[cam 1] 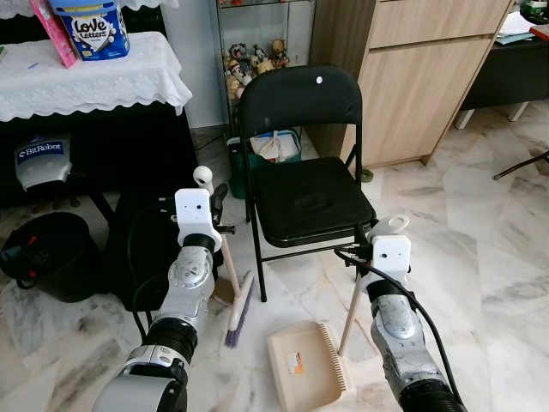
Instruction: Sweep floor
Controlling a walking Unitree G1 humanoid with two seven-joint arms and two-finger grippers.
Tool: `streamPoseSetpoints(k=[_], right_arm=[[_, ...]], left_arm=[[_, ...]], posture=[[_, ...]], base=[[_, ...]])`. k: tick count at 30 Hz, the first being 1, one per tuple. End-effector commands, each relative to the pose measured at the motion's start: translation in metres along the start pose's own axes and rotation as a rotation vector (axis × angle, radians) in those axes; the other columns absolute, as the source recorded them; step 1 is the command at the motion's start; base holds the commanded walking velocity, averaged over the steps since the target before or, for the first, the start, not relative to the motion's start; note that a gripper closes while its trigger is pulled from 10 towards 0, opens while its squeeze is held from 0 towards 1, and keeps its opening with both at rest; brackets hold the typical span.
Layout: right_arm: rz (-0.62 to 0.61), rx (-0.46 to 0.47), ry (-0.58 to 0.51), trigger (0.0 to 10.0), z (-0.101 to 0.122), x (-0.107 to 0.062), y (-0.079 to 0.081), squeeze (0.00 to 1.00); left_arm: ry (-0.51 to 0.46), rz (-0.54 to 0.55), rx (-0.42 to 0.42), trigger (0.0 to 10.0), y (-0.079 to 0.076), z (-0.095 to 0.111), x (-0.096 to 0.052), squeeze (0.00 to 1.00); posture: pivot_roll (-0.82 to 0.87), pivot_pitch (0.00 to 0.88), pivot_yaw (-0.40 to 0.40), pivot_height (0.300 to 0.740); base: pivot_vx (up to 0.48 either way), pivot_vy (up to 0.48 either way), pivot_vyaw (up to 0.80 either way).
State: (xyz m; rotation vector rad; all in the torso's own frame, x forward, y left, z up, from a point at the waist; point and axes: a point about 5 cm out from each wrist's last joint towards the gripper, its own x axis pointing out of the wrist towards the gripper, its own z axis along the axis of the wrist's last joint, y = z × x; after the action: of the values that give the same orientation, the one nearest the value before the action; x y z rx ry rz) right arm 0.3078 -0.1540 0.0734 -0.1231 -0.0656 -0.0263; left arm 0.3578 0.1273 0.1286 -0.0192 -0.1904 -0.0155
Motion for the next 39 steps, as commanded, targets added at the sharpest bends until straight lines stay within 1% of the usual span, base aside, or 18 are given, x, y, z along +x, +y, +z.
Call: streamPoseSetpoints(k=[1, 6, 13, 23, 39], right_arm=[[-0.009, 0.003, -0.034, 10.0, 0.0075, 0.0016, -0.0015, 0.00], [-0.004, 0.005, -0.036, 10.0, 0.0082, 0.0024, 0.0003, 0.00], [-0.005, 0.004, -0.036, 10.0, 0.0082, 0.0022, -0.0009, 0.00], [0.001, 0.004, -0.037, 10.0, 0.0086, 0.0031, -0.0001, 0.00], [0.004, 0.004, -0.040, 10.0, 0.0090, 0.0032, -0.0006, 0.00]], left_arm=[[-0.055, -0.018, 0.005, 10.0, -0.0026, 0.0092, 0.0025, 0.00], [-0.065, 0.000, 0.002, 10.0, -0.0007, 0.0122, 0.0054, 0.00], [-0.070, 0.011, -0.006, 10.0, 0.0000, 0.0130, 0.0056, 0.00], [-0.077, 0.040, -0.012, 10.0, 0.0048, 0.0149, 0.0070, 0.00], [-0.078, 0.052, -0.022, 10.0, 0.0060, 0.0144, 0.0067, 0.00]], posture=[[-0.10, 0.085, 0.013, 0.740], [-0.10, 0.084, 0.012, 0.740], [-0.10, 0.083, 0.010, 0.740], [-0.10, 0.078, 0.008, 0.740], [-0.10, 0.070, 0.005, 0.740]], base=[[0.000, 0.000, 0.00], [0.000, 0.000, 0.00], [0.000, 0.000, 0.00], [0.000, 0.000, 0.00], [0.256, 0.000, 0.00]])
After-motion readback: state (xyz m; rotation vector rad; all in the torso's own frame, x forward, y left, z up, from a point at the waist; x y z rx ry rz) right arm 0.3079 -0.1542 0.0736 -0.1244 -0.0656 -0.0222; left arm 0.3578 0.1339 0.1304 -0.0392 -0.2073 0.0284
